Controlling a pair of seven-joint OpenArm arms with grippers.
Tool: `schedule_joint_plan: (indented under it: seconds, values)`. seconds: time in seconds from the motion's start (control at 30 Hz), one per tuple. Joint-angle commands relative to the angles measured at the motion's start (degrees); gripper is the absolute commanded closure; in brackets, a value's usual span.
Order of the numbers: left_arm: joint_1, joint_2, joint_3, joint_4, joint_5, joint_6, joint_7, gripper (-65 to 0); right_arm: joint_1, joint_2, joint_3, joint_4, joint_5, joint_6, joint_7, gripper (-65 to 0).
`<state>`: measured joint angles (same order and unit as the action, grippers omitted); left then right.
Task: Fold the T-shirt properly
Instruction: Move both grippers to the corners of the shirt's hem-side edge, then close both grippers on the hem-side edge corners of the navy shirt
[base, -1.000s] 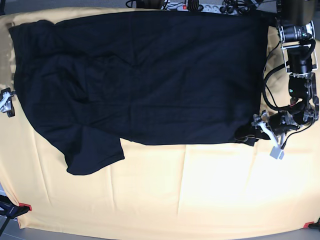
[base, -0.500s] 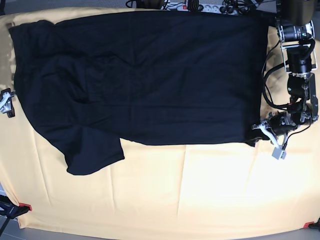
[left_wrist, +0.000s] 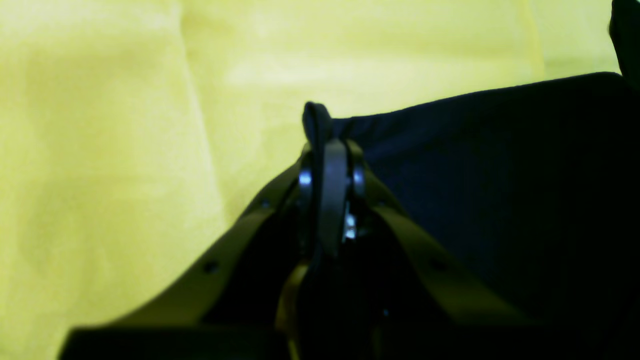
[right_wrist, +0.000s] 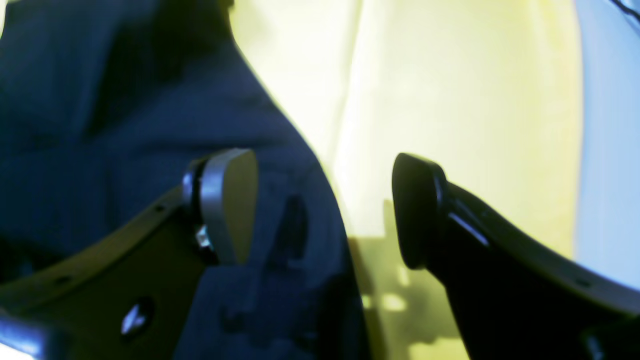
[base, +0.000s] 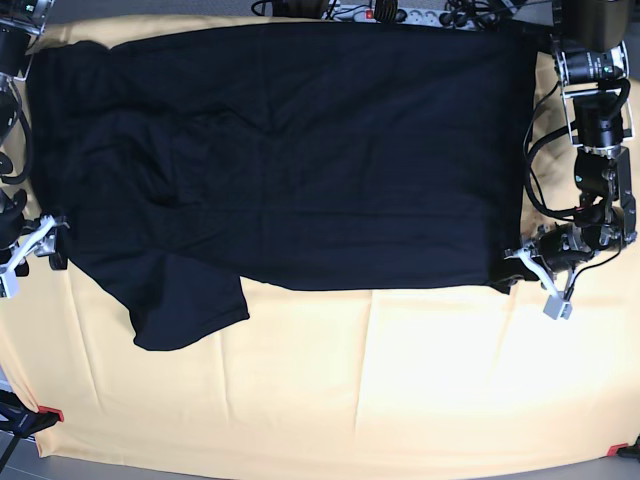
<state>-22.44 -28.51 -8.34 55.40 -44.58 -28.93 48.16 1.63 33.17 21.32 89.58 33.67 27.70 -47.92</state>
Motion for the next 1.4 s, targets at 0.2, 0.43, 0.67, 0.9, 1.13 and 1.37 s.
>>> schedule_joint_plan:
  seconds: [0.2,0.43,0.67,0.9,1.13,1.37]
  values:
    - [-1.22,-1.03,-0.31,0.59,0.63,0.24,0.72,0.0,14.84,-1.01,0.59,-21.57,3.08,2.71,0.57,-43.9]
    - [-1.2,-1.05,-0.31,0.59,0.63,0.24,0.76,0.0,23.45,-0.59,0.59,-39.85,3.89,7.93,0.13,-43.9]
    - [-1.2,-1.05,-0.31,0.59,0.63,0.24,0.74,0.0,22.93,-0.22,0.59,-42.07,3.85,8.85,-0.28,-43.9]
    - [-1.2,-1.03,-0.31,0.59,0.61,0.22,0.74,0.0,19.8,-0.28,0.42,-42.07,5.77,10.93,-0.26,-43.7]
    - [-1.2,-1.03,-0.31,0.59,0.48,0.24,0.74,0.0,18.05,-0.46,0.42,-42.07,13.6,12.3,-4.52,-43.7]
    - [-1.2,-1.03,-0.31,0.59,0.2,0.22,0.76,0.0,18.05,-0.46,0.42,-42.07,20.79,12.3,-8.85,-42.7]
